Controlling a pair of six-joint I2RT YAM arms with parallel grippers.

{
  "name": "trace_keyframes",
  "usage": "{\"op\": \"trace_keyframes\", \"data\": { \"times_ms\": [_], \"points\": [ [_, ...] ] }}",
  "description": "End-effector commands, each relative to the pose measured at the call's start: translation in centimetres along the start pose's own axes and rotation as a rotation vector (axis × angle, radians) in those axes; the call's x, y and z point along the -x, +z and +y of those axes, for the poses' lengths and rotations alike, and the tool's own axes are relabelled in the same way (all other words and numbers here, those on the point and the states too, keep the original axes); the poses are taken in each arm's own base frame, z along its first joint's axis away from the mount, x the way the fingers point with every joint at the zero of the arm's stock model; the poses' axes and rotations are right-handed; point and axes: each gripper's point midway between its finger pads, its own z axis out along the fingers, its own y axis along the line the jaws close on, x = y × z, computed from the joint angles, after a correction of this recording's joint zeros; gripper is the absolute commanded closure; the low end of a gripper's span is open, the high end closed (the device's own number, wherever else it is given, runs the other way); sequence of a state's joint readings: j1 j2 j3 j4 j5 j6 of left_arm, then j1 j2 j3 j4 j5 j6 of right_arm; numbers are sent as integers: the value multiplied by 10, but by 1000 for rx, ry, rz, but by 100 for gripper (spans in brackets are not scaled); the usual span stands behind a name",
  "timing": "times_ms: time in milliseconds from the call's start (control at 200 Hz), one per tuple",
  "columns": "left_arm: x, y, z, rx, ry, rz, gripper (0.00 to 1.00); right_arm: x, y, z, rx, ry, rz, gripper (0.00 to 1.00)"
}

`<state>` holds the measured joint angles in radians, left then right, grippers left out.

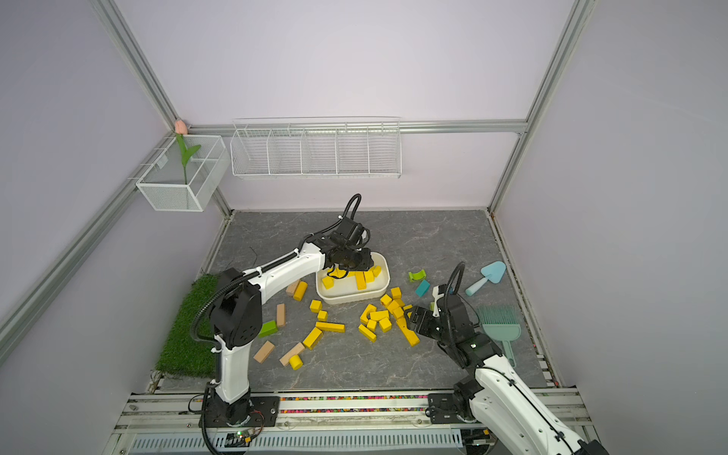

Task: Pick out the yellow building blocks
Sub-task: Move the storage box to the center of the board.

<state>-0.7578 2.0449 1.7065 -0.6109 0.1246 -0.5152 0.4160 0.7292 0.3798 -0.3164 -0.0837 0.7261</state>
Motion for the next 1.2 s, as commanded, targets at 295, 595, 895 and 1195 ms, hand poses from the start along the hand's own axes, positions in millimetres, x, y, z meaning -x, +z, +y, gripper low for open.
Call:
{"op": "trace_keyframes", "data": {
  "times_ms": [295,595,895,1195],
  "points": [
    [-8,27,-26,-28,9,56,100,5,-3,2,31,7,-38,11],
    [-14,41,-23,-26,-11,82,100,5,-4,1,34,12,-43,11],
    [-17,48,-15,14,-19,95,100,5,-4,1,36,14,-42,11],
    [-10,53,-9,65,-13,86,100,6,-5,1,41,14,-48,11]
  ]
}}
